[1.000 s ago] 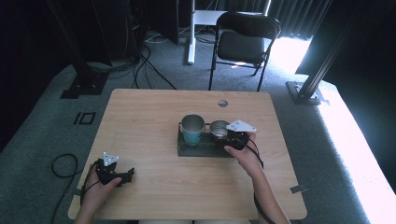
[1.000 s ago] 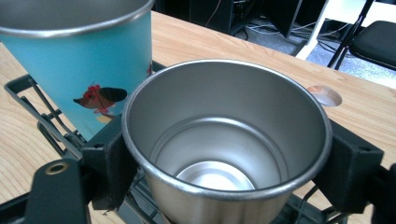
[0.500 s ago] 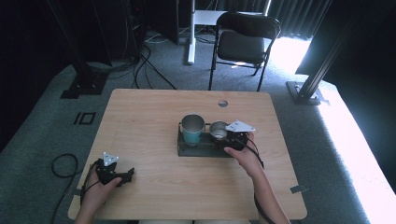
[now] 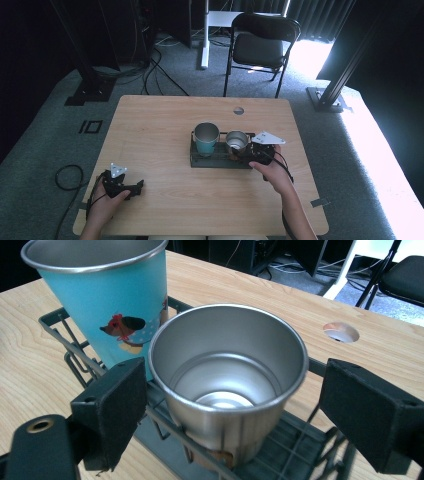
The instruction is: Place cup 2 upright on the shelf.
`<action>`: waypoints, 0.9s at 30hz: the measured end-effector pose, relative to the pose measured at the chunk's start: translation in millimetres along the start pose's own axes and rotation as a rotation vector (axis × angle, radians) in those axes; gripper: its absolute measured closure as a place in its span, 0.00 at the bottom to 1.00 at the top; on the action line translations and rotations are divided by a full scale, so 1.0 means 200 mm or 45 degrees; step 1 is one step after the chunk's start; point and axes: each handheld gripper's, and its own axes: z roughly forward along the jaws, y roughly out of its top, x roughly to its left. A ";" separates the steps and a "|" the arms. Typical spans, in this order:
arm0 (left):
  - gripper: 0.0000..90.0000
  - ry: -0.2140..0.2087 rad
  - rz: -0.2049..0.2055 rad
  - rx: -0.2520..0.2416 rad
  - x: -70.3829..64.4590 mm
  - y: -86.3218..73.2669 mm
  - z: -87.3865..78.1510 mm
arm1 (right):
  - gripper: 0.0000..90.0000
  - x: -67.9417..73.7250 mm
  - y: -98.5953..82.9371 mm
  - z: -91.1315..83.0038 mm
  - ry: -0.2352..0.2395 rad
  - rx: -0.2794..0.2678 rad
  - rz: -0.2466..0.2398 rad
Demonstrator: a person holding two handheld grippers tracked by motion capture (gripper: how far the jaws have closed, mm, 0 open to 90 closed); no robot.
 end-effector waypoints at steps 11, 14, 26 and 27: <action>0.02 0.000 0.000 0.000 0.00 0.00 0.00 | 0.13 -0.03 -0.06 -0.08 -0.020 -0.012 0.027; 0.02 0.000 0.000 0.000 0.00 0.00 0.00 | 0.13 -0.04 -0.09 -0.09 -0.022 -0.014 0.025; 0.02 0.000 0.001 0.002 0.00 0.00 0.00 | 0.13 -0.06 -0.18 -0.18 -0.046 -0.022 0.037; 0.02 0.001 0.001 0.001 0.00 0.00 0.00 | 0.13 -0.07 -0.19 -0.19 -0.051 -0.022 0.040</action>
